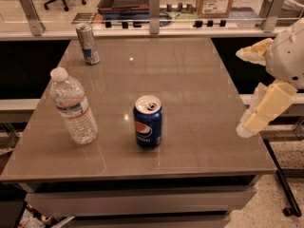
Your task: Move pepsi can near redbull can
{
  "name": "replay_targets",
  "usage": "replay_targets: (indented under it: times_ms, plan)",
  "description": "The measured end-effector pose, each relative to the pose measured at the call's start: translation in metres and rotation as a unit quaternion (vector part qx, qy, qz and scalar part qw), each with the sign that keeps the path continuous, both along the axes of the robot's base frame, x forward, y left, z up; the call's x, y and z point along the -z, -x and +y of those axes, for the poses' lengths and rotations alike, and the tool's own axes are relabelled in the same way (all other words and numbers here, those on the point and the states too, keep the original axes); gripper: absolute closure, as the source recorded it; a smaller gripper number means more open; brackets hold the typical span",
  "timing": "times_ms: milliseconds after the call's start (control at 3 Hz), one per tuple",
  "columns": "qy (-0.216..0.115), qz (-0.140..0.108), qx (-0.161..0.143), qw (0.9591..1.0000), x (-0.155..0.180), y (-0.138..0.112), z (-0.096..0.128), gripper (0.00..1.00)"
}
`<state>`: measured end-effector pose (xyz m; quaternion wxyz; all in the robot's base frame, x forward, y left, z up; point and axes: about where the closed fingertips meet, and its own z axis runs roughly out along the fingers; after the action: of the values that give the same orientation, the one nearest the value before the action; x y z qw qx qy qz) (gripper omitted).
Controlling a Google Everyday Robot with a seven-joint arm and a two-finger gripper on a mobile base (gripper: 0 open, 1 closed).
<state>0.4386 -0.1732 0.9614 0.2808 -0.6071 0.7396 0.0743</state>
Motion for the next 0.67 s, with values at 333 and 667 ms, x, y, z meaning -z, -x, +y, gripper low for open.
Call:
replay_targets:
  times_ms: [333, 667]
  plan:
    - [-0.092, 0.001, -0.028, 0.9954, 0.02, -0.003, 0.026, 0.0]
    - [-0.194, 0.009, -0.062, 0.979, 0.029, -0.009, 0.061, 0.0]
